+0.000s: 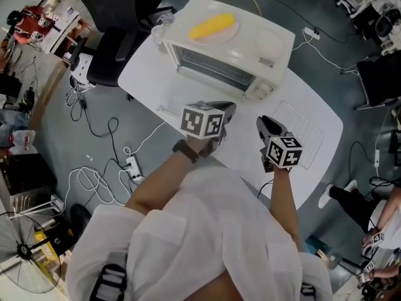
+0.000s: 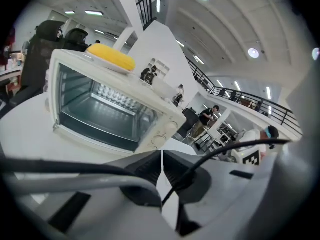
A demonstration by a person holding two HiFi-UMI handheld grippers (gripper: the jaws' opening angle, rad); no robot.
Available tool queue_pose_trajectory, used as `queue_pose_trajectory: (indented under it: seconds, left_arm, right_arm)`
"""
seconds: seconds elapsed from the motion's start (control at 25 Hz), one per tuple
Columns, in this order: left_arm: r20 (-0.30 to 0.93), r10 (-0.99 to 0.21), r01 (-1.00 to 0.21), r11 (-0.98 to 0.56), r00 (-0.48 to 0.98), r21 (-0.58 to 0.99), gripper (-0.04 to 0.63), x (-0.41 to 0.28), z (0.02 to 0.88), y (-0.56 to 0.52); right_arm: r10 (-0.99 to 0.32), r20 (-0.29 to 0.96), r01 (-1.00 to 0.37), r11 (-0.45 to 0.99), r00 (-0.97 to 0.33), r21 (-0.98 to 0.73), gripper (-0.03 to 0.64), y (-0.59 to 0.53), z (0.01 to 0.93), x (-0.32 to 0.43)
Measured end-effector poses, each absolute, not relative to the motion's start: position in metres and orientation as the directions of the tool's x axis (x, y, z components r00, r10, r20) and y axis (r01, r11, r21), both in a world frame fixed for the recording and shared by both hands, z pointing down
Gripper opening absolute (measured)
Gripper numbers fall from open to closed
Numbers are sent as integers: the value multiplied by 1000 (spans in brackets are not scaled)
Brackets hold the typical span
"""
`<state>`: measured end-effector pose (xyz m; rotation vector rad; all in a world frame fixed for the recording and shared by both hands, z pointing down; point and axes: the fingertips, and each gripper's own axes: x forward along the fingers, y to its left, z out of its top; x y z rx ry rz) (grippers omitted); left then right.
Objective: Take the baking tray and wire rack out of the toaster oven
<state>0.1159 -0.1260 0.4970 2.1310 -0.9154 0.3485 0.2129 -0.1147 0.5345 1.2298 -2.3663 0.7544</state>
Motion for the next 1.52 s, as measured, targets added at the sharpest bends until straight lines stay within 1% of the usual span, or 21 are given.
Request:
queue_pose_trajectory:
  seconds: [0.2,0.32,0.56,0.68,0.88,1.0,1.24,1.52]
  left_arm:
    - [552,-537,-768,-385,638,512,16,39,513,-150]
    - [587,-532,-792,-373,610,484,17,0,528,-163]
    - [630,-518,-815,-344,578,465,17,-63,557,-180]
    - [647,-496,-815,-343,579,467,17,-74,563,-180]
    - [663,-471,-813,-374,582,447,17,-95,573,-201]
    - [675,-458,-814,-375,578,443,17,-109,580,-206]
    - [670,-465,-815,-364,578,451,17,-126,583,-224]
    - [686,-443,-815,-374,577,443,17,-133,595,-228]
  right_arm:
    - [-566,618,-792,589,-545,-160,69,-129,546,153]
    - [-516,674,-754,650,-529,-94,80,-143,559,118]
    - [-482,756,-704,709,-442,40,84,-166,583,57]
    - [-477,785,-679,727,-396,100,91,-169,585,44]
    - [-496,805,-578,779,-326,246,92,-193,589,15]
    - [-495,823,-522,797,-279,303,94,-202,597,4]
    - [-516,829,-525,778,-218,346,123,-236,606,0]
    - [-545,821,-535,750,-170,388,161,-264,622,-3]
